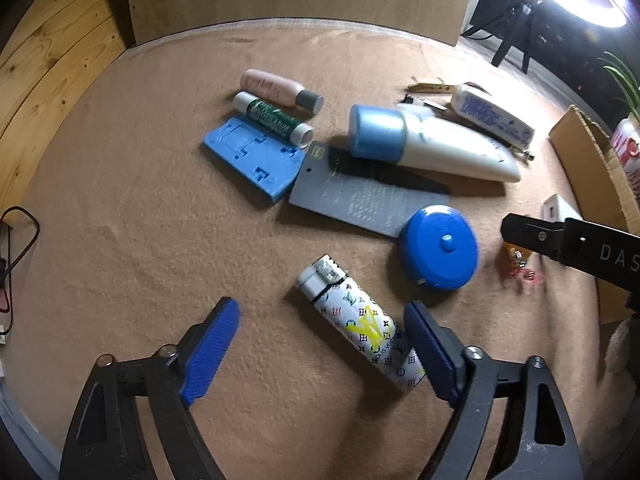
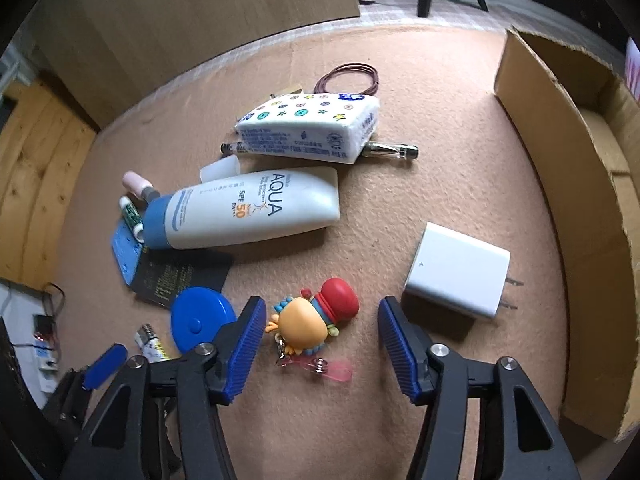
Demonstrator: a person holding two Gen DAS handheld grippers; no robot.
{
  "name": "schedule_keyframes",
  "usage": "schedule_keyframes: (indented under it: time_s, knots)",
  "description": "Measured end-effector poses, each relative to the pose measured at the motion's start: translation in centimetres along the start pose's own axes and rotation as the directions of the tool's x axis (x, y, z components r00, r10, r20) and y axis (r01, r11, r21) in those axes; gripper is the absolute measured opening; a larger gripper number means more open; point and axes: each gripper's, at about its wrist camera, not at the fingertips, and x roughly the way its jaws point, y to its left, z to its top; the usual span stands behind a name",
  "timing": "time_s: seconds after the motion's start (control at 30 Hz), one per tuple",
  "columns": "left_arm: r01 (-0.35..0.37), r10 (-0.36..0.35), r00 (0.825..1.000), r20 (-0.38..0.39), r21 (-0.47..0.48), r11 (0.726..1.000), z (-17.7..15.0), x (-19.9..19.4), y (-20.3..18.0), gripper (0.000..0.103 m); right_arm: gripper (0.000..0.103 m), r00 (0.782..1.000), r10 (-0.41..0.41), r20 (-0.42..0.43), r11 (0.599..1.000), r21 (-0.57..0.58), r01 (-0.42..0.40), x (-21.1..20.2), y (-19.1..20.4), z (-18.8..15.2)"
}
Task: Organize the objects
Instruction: 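Grasp the patterned lighter with the left tool while the right tool grasps the figurine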
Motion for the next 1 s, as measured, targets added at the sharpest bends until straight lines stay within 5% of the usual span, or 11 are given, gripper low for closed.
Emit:
schedule_keyframes:
  time_s: [0.43, 0.77, 1.0]
  knots:
    - [-0.005, 0.003, 0.999, 0.052, 0.022, 1.0, -0.6, -0.9, 2.1, 0.051, 0.028, 1.0, 0.017, -0.019, 0.992, -0.123, -0.019, -0.3, 0.6, -1.6]
    - [0.012, -0.011, 0.998, 0.058, -0.005, 1.0, -1.0, -1.4, 3.6, 0.025, 0.028, 0.999, 0.041, -0.009, 0.992, -0.12, -0.042, -0.9, 0.2, -2.1]
    - [0.067, -0.063, 0.996, 0.056, -0.058, 0.996, -2.1, -2.0, 5.4, 0.025, 0.028, 0.997, 0.072, 0.026, 0.994, -0.086, -0.069, -2.7, -1.2, -3.8]
